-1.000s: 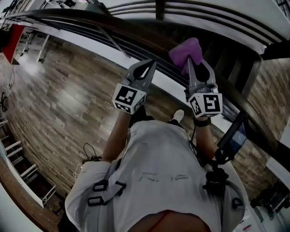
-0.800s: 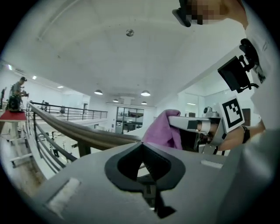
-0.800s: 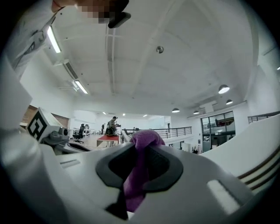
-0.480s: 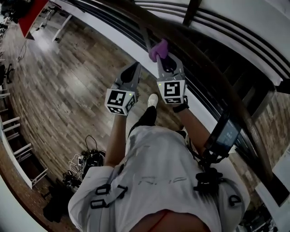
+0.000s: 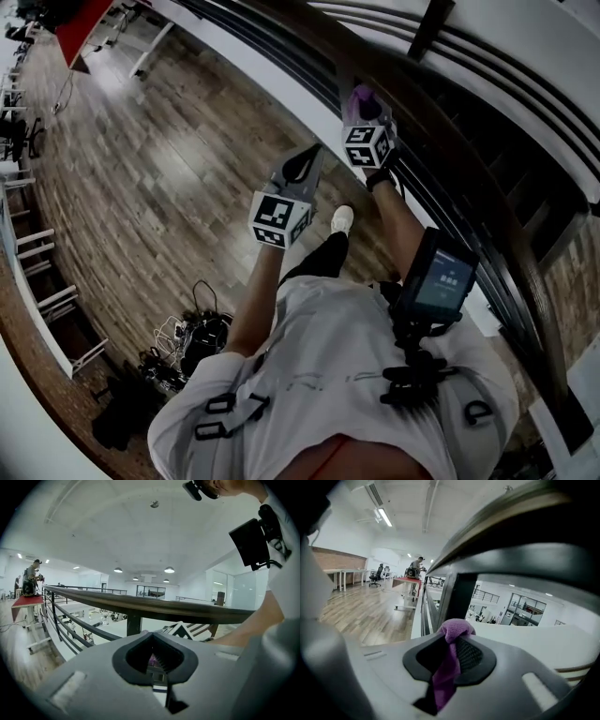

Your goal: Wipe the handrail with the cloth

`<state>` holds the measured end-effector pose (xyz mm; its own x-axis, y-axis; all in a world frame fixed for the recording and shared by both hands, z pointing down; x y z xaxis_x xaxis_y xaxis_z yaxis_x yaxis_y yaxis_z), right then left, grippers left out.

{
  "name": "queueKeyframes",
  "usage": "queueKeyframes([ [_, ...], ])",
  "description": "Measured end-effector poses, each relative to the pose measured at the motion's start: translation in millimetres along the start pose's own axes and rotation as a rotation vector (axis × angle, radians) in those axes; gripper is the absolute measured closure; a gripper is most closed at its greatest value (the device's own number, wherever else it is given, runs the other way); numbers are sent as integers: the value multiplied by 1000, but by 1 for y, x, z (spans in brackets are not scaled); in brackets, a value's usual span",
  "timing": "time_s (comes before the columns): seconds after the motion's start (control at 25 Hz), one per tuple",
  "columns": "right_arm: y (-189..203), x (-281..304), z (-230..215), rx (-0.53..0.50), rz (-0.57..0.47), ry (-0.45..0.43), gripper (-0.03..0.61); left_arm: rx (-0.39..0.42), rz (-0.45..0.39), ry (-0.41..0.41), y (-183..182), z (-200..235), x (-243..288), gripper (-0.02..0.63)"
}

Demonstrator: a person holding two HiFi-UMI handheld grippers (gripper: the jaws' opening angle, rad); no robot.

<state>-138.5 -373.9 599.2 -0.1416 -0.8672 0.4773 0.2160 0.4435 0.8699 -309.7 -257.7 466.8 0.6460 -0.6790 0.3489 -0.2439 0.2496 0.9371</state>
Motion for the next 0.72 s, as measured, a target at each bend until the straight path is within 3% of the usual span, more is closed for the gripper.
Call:
queueKeyframes([
  [0.12, 2, 27, 3, -56, 88, 3, 531, 4, 6, 16, 3, 5, 8, 612],
  [0.28, 10, 24, -9, -83, 117, -13, 531, 17, 4, 47, -2, -6, 22, 612],
  [0.56, 20, -19, -25, -38, 143, 50, 531, 25, 8, 136, -5, -25, 30, 612],
  [0.72, 54, -52, -44, -10, 126, 85, 531, 39, 14, 173, -1, -57, 34, 612],
])
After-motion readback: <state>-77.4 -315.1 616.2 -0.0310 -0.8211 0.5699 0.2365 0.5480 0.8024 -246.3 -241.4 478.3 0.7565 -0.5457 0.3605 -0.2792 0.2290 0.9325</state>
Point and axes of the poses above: the fingertips, and each gripper's own axes: x forward along the fingers, z to its left, y out of its underside, the point moved 10 cm from there along -x, backward along the fingers, and after that the axes turned 8 degrees about x, right-handed, at the moved point
